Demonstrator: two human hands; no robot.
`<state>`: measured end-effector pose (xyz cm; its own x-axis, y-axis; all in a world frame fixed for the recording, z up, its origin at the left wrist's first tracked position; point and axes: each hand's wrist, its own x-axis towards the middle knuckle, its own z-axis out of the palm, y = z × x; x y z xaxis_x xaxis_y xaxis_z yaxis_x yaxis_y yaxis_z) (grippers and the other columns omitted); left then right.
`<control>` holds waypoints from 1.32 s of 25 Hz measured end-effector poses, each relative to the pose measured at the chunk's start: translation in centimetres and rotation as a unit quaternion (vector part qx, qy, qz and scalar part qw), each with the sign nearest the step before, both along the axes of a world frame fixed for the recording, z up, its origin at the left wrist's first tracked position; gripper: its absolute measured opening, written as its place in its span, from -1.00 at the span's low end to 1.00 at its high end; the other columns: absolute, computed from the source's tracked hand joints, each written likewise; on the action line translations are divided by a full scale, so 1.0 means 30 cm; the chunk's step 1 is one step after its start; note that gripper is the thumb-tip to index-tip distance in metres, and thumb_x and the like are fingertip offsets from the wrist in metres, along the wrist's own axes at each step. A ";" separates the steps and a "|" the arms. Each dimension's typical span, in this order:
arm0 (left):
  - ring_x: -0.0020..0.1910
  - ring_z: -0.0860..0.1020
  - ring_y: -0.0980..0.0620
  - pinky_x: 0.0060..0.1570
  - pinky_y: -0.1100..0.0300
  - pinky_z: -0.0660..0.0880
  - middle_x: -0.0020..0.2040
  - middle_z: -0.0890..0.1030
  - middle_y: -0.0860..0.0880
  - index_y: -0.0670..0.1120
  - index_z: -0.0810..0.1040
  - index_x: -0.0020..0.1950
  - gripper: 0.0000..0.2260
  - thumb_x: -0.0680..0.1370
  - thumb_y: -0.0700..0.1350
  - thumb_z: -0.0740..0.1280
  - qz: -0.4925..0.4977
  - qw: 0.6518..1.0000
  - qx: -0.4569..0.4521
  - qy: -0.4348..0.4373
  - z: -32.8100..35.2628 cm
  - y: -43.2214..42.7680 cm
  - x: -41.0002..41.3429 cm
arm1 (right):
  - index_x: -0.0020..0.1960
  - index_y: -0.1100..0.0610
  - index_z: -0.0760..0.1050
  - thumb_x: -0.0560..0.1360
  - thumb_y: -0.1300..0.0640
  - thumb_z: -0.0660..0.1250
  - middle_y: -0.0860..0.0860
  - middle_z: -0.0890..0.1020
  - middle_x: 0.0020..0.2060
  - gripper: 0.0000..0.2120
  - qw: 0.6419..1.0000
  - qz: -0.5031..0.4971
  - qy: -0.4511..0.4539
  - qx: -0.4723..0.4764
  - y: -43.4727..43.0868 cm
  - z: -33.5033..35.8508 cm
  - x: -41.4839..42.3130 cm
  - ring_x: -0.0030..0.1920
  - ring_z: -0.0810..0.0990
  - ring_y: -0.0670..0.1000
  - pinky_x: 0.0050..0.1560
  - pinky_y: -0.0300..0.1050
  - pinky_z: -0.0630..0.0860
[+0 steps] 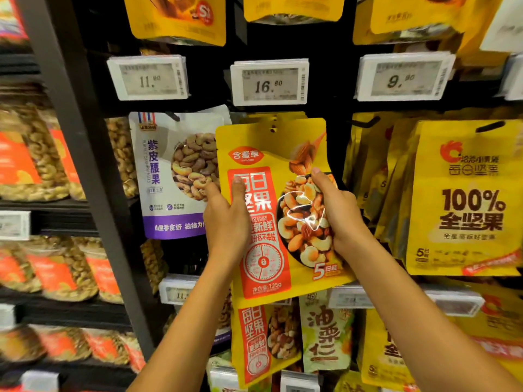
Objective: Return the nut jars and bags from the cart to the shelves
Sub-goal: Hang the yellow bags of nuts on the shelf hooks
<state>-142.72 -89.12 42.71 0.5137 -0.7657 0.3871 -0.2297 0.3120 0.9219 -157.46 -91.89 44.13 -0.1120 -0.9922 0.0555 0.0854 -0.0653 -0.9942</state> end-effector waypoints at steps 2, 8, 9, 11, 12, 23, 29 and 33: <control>-0.26 0.61 0.13 -0.33 0.24 0.52 -0.15 0.59 0.08 0.02 0.35 0.04 -0.79 0.59 0.14 0.17 -0.005 1.000 0.007 -0.005 -0.005 -0.012 -0.008 | -0.06 0.22 0.63 0.44 -0.21 0.32 0.13 0.71 -0.17 -0.53 1.000 -0.008 -0.005 0.008 -0.003 -0.003 -0.012 -0.13 0.69 0.09 0.04 0.03 0.59; -0.19 0.62 0.06 -0.25 0.16 0.53 -0.09 0.60 0.02 0.01 0.36 0.06 -0.81 0.59 0.11 0.18 -0.009 0.999 0.021 0.026 -0.045 -0.008 0.005 | 0.01 0.29 0.60 0.44 -0.20 0.31 0.18 0.69 -0.11 -0.47 1.000 -0.007 0.025 0.012 -0.009 -0.028 0.004 -0.09 0.67 0.14 0.10 0.07 0.57; -0.18 0.61 0.06 -0.22 0.14 0.53 -0.09 0.60 0.02 0.01 0.36 0.06 -0.80 0.59 0.12 0.18 -0.003 1.000 0.022 0.018 -0.039 -0.011 0.011 | 0.02 0.30 0.59 0.44 -0.20 0.31 0.20 0.69 -0.09 -0.46 1.000 -0.007 0.023 0.012 -0.011 -0.027 0.007 -0.07 0.67 0.15 0.11 0.09 0.56; -0.21 0.59 0.09 -0.22 0.14 0.51 -0.13 0.56 0.08 0.00 0.35 0.07 -0.77 0.59 0.15 0.16 0.016 0.999 0.028 -0.011 -0.019 -0.019 0.015 | 0.02 0.28 0.60 0.44 -0.21 0.31 0.19 0.69 -0.10 -0.47 1.000 -0.002 0.017 0.016 -0.021 -0.018 0.010 -0.07 0.67 0.15 0.12 0.11 0.55; -0.23 0.57 0.11 -0.24 0.14 0.49 -0.16 0.54 0.10 -0.01 0.35 0.08 -0.74 0.59 0.16 0.15 0.028 0.999 0.033 -0.030 -0.011 -0.023 0.018 | 0.00 0.25 0.61 0.45 -0.21 0.30 0.16 0.70 -0.12 -0.50 1.000 0.004 0.015 0.020 -0.026 -0.013 0.011 -0.08 0.67 0.14 0.11 0.10 0.56; 0.00 0.56 -0.17 -0.12 0.01 0.50 0.10 0.53 -0.20 -0.21 0.31 0.13 -0.68 0.63 0.06 0.09 0.063 0.991 0.006 -0.118 -0.059 -0.162 -0.010 | -0.05 0.08 0.54 0.49 -0.25 0.21 0.01 0.67 -0.14 -0.60 0.995 -0.044 0.057 -0.070 -0.175 -0.083 0.041 -0.11 0.62 -0.06 -0.14 -0.23 0.51; 0.22 0.49 -0.08 0.21 0.04 0.44 0.28 0.47 -0.19 -0.23 0.27 0.33 -0.59 0.62 0.05 0.14 -0.003 0.985 -0.004 -0.170 -0.083 -0.119 0.041 | 0.15 0.12 0.46 0.52 -0.17 0.22 0.02 0.56 0.07 -0.61 0.963 -0.133 0.152 -0.179 -0.144 -0.137 0.021 0.12 0.55 -0.02 0.01 -0.27 0.43; 0.06 0.55 0.23 0.12 0.29 0.46 0.07 0.60 -0.03 -0.13 0.45 0.27 -0.74 0.62 -0.08 0.18 0.042 0.990 -0.089 -0.103 -0.184 0.148 0.137 | 0.08 0.27 0.46 0.54 0.04 0.22 0.16 0.48 0.02 -0.70 0.896 -0.187 0.184 -0.359 0.116 -0.262 0.130 0.01 0.50 0.05 0.01 -0.16 0.44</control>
<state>-138.62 -84.67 37.19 0.4683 -0.6343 0.6151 -0.4398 0.4364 0.7849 -153.56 -88.43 36.27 -0.2722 -0.5831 0.7654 -0.4007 -0.6545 -0.6411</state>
